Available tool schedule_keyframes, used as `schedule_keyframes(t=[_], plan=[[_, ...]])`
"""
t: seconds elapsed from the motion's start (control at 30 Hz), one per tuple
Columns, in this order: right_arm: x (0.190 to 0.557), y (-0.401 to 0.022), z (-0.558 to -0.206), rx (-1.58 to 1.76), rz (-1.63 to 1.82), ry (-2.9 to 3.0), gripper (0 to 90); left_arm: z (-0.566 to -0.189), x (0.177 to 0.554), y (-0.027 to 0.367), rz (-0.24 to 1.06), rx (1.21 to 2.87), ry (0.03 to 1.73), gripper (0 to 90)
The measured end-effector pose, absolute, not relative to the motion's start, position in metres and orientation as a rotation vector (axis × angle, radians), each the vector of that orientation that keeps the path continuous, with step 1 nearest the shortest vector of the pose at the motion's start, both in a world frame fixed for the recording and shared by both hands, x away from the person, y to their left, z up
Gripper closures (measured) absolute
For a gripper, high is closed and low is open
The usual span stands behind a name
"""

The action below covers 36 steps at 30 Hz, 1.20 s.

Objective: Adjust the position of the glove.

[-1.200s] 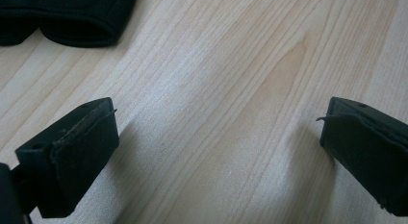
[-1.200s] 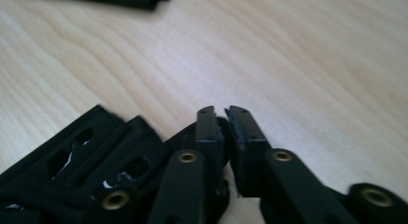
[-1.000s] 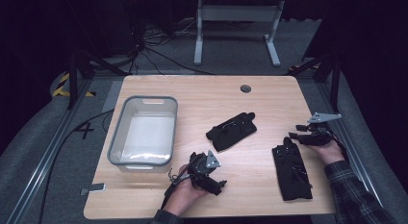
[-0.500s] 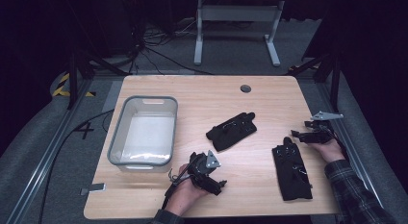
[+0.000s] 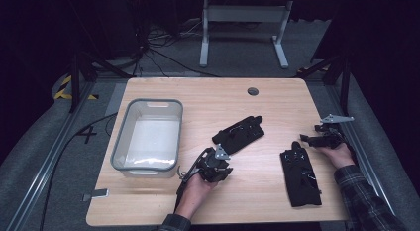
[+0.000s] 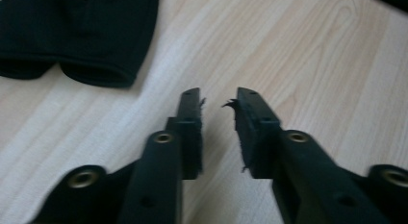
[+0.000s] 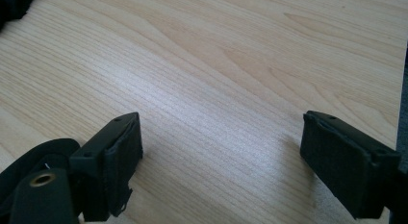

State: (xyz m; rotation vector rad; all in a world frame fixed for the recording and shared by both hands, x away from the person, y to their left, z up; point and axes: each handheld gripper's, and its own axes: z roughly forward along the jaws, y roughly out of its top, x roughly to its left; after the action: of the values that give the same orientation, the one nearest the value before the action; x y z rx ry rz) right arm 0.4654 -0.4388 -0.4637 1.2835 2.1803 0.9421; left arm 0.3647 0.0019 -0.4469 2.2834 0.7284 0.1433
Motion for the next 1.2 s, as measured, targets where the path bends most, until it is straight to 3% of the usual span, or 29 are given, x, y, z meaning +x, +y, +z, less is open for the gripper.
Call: schedule_keyframes(t=[0.1,1.2], plan=[[0.465,-0.439,-0.464,1.287,0.943,2.183,15.4,-0.441,0.371,-0.002,0.146,2.285,0.752,89.6],[0.465,-0.439,-0.464,1.287,0.944,2.185,15.4,-0.424,0.457,-0.055,0.212,2.282,0.787,90.0]])
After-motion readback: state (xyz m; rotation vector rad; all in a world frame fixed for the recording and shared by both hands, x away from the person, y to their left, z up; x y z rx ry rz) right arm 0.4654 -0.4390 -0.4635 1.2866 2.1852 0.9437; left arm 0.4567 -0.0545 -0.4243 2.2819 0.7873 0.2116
